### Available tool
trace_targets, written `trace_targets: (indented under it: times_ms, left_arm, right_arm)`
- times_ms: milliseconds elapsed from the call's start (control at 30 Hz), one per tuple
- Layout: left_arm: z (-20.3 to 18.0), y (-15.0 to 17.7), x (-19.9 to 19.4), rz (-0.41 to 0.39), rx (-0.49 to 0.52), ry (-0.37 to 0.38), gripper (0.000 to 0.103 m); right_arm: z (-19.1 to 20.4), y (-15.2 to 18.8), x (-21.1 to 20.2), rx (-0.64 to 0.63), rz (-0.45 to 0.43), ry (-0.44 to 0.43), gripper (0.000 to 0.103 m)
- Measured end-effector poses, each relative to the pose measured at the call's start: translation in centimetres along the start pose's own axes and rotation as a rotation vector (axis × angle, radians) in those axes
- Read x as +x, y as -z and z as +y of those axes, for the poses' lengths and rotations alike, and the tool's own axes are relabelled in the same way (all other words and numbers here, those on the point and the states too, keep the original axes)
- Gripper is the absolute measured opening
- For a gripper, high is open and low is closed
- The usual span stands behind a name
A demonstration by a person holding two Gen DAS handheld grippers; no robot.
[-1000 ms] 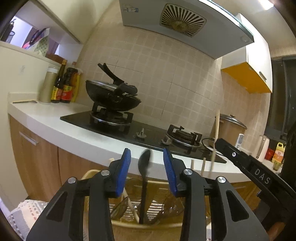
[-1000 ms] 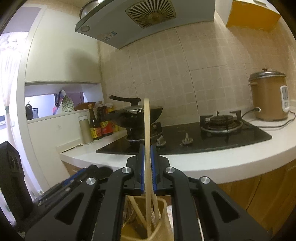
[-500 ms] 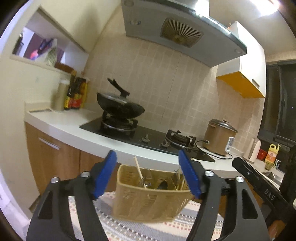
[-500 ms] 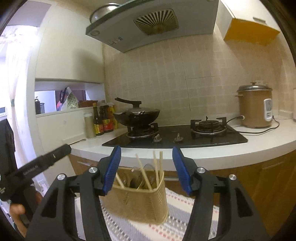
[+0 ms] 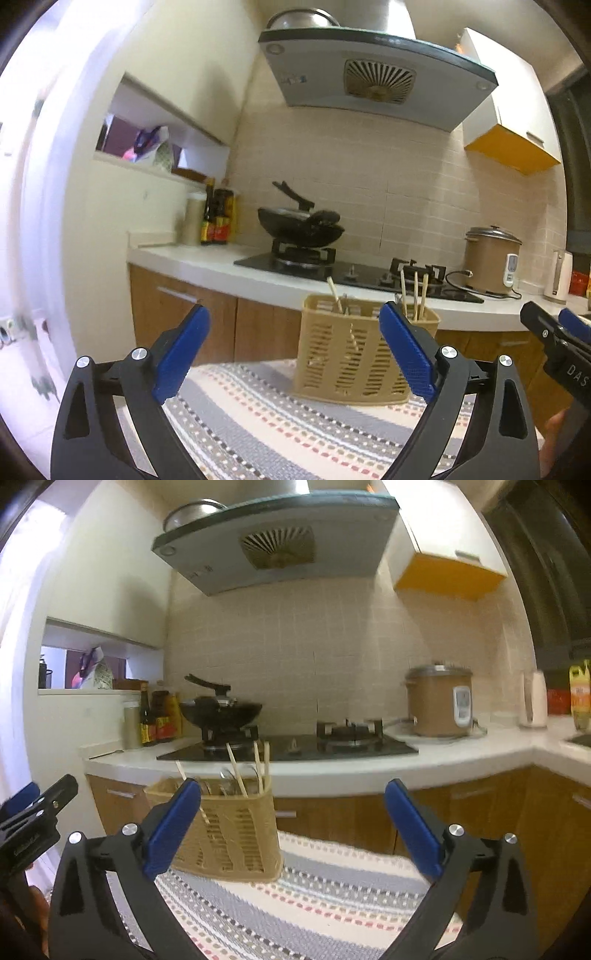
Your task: Organize utensils
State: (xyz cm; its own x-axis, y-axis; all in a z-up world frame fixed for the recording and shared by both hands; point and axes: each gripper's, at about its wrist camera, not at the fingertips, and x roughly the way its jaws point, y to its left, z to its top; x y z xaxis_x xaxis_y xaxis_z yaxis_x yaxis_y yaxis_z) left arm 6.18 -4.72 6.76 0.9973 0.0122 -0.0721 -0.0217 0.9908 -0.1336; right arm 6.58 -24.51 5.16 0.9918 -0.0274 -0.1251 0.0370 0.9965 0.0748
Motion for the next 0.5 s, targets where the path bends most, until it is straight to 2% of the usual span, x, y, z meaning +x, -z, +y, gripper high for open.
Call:
trace_targets:
  times_ms: [100,233,333,500]
  left_arm:
    - [-0.6,0.2,0.1,-0.009,0.034,-0.012,0.091]
    - [-1.5,1.2,1.2,0.047,0.084,-0.001,0.095]
    - [-1.8,1.7,1.6,0.076,0.095,0.014,0.095]
    - [-1.7,2.3,1.8,0.082,0.119,-0.011,0.095]
  right_arm:
    - [-0.3,0.2,0.0,-0.027,-0.009,0.035,0.095]
    - [-0.4,0.9,1.3,-0.028,0.066,0.022,0.095]
    - [-0.4,1.2,1.3,-0.031,0.078,0.029,0.095]
    - [-0.3,1.6,1.0,-0.03,0.09,0.035,0.095]
